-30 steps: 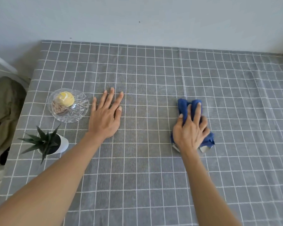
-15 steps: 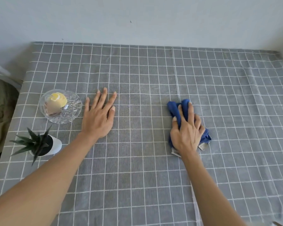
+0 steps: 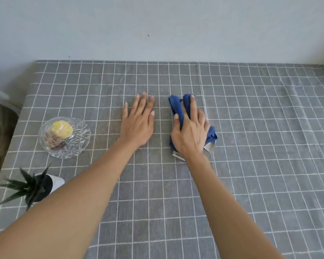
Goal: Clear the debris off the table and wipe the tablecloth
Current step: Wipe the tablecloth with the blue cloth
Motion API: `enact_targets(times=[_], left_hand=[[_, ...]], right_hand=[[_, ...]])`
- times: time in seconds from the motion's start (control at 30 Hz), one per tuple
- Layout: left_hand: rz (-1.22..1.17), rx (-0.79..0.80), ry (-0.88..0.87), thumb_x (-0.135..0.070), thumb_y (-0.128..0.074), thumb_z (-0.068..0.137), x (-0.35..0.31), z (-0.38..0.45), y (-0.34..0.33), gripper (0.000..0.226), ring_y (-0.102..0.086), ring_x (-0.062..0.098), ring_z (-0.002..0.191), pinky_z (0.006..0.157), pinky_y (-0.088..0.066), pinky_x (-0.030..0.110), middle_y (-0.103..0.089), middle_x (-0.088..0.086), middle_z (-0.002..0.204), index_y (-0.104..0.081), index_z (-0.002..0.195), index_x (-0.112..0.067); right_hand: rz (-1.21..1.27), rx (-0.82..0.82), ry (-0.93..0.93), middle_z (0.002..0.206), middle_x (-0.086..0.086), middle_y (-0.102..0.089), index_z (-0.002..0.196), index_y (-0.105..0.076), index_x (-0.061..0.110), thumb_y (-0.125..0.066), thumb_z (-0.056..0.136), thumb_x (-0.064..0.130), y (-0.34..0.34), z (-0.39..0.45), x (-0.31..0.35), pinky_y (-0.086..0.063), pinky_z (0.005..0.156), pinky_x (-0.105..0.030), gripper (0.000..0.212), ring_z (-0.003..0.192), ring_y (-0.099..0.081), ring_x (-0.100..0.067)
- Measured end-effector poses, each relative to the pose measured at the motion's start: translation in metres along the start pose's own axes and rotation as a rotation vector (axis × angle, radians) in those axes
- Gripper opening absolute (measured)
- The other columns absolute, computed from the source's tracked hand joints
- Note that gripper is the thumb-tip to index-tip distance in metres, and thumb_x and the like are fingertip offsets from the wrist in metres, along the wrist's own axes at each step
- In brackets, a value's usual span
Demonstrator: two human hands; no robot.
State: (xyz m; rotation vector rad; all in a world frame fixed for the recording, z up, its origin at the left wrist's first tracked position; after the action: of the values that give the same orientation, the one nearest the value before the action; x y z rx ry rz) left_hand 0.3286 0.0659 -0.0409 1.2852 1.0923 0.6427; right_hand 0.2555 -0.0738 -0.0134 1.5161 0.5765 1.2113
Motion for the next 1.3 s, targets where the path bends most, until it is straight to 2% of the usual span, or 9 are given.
enact_targets(times=[0.17,0.3,0.43,0.57,0.7,0.8,0.87,1.07,1.3], left_hand=[[0.003,-0.041,0.044,-0.033,-0.011,0.102,0.01,0.003,-0.003,0.051,0.009,0.012,0.147,0.118,0.01,0.044,0.006,-0.005,0.16,-0.002,0.153,-0.028],[0.001,-0.045,0.07,-0.033,-0.012,0.102,0.009,0.004,-0.003,0.051,0.009,0.013,0.147,0.115,0.013,0.044,0.007,-0.007,0.16,-0.001,0.152,-0.03],[0.0,-0.053,0.085,-0.033,-0.013,0.102,0.009,0.004,-0.003,0.051,0.009,0.013,0.147,0.116,0.011,0.045,0.006,-0.008,0.16,-0.002,0.152,-0.031],[-0.004,-0.043,0.087,-0.033,-0.013,0.102,0.009,0.005,-0.003,0.052,0.01,0.015,0.147,0.117,0.01,0.047,0.008,-0.008,0.16,-0.002,0.152,-0.031],[0.007,-0.052,0.086,-0.034,-0.014,0.102,0.01,0.004,-0.003,0.052,0.009,0.015,0.148,0.117,0.009,0.047,0.007,-0.007,0.16,-0.002,0.152,-0.03],[0.008,-0.043,0.087,-0.035,-0.014,0.101,0.009,0.005,-0.004,0.053,0.009,0.016,0.147,0.117,0.009,0.048,0.008,-0.007,0.16,-0.001,0.152,-0.031],[0.011,-0.047,0.085,-0.035,-0.014,0.101,0.01,0.005,-0.005,0.053,0.009,0.016,0.147,0.118,0.009,0.048,0.008,-0.007,0.16,0.0,0.152,-0.031],[0.004,-0.052,0.077,-0.034,-0.016,0.102,0.01,0.005,-0.003,0.052,0.006,0.016,0.148,0.118,0.009,0.048,0.005,-0.007,0.16,-0.003,0.152,-0.031],[0.034,-0.031,0.088,-0.035,-0.012,0.101,0.011,0.005,-0.004,0.052,0.009,0.016,0.147,0.118,0.009,0.048,0.009,-0.007,0.16,0.001,0.152,-0.032]], right_hand=[[-0.109,0.096,0.148,0.159,0.01,-0.01,0.145,-0.036,0.028,-0.041,0.095,0.038,-0.018,0.01,0.01,-0.026,0.099,-0.041,0.052,0.131,-0.029,-0.025],[-0.1,0.026,-0.089,0.159,0.009,-0.012,0.143,-0.04,0.026,-0.046,0.092,0.032,-0.006,0.017,-0.016,-0.026,0.096,-0.041,0.051,0.128,-0.033,-0.027],[-0.093,0.072,0.068,0.159,0.012,-0.008,0.143,-0.039,0.029,-0.043,0.094,0.035,-0.017,-0.001,0.015,-0.023,0.096,-0.037,0.05,0.128,-0.03,-0.024],[-0.089,0.031,-0.131,0.16,0.01,-0.006,0.145,-0.036,0.028,-0.044,0.092,0.03,-0.008,0.009,-0.015,-0.022,0.096,-0.038,0.053,0.129,-0.03,-0.025],[-0.126,0.087,0.084,0.159,0.012,-0.009,0.145,-0.036,0.029,-0.038,0.092,0.038,-0.016,0.0,0.006,-0.022,0.094,-0.036,0.054,0.127,-0.03,-0.024],[-0.131,0.087,-0.016,0.159,0.012,-0.009,0.147,-0.03,0.031,-0.037,0.095,0.04,-0.009,0.007,-0.02,-0.025,0.095,-0.038,0.053,0.127,-0.031,-0.024],[-0.139,0.081,-0.083,0.16,0.009,-0.004,0.149,-0.023,0.034,-0.034,0.096,0.044,-0.009,0.006,-0.022,-0.024,0.098,-0.042,0.055,0.132,-0.026,-0.025],[-0.172,0.187,0.04,0.16,0.012,0.006,0.149,-0.013,0.041,-0.023,0.098,0.049,-0.015,0.006,-0.02,-0.004,0.115,-0.054,0.053,0.147,0.002,-0.022],[-0.124,0.062,-0.355,0.16,0.01,0.01,0.15,-0.018,0.037,-0.023,0.099,0.046,0.013,0.009,-0.092,0.003,0.115,-0.054,0.052,0.147,0.007,-0.023]])
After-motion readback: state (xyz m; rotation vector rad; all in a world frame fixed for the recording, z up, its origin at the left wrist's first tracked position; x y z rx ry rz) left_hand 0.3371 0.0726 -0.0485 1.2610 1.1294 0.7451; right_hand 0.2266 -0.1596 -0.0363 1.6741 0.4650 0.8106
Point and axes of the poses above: each hand's wrist, its own z-axis towards the middle knuckle, its own y-axis out of the back of the hand, x = y × z, the point moved 8 cm from there along z, towards the middle knuckle
